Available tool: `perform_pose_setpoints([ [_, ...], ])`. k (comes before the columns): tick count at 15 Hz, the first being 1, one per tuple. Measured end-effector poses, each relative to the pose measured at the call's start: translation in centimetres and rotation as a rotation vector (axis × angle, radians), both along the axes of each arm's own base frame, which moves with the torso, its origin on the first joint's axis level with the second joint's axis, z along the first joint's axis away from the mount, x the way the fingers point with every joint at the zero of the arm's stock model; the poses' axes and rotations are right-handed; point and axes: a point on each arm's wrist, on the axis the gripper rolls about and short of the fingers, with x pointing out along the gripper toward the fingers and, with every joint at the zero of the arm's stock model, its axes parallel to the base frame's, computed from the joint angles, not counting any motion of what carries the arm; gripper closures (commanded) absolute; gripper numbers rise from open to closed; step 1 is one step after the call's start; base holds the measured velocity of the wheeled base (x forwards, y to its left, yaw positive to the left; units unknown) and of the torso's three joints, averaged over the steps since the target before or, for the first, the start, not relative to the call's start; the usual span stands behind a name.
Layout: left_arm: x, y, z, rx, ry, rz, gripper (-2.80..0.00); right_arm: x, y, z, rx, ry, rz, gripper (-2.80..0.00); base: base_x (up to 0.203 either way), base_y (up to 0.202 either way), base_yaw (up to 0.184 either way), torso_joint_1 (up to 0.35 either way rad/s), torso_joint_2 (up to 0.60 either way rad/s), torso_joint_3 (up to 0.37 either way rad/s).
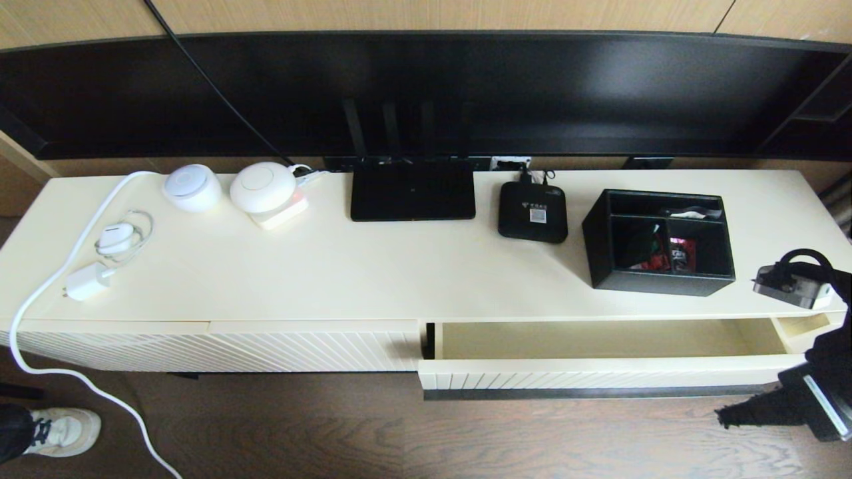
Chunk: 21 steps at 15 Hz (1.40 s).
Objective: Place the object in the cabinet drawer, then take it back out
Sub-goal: Open the drawer
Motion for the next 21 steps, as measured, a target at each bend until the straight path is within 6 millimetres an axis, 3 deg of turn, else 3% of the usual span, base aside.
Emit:
perform_pose_setpoints([
  [3, 0.0, 0.0, 0.0, 0.0, -0.001, 0.0, 0.0, 1.6, 1.3, -1.2, 0.02, 0.05, -0.034, 0.0, 0.0, 0.0, 0.0, 0.0, 0.0, 0.0],
  [10, 0.0, 0.0, 0.0, 0.0, 0.0, 0.0, 0.0, 4.8, 2.5, -4.2, -0.088, -0.128, -0.092, 0.0, 0.0, 0.0, 0.0, 0.0, 0.0, 0.0],
  [21, 0.0, 0.0, 0.0, 0.0, 0.0, 0.0, 0.0, 7.4, 3.3, -5.4, -0.105, -0.219, -0.122, 0.0, 0.0, 0.0, 0.0, 0.0, 0.0, 0.0],
])
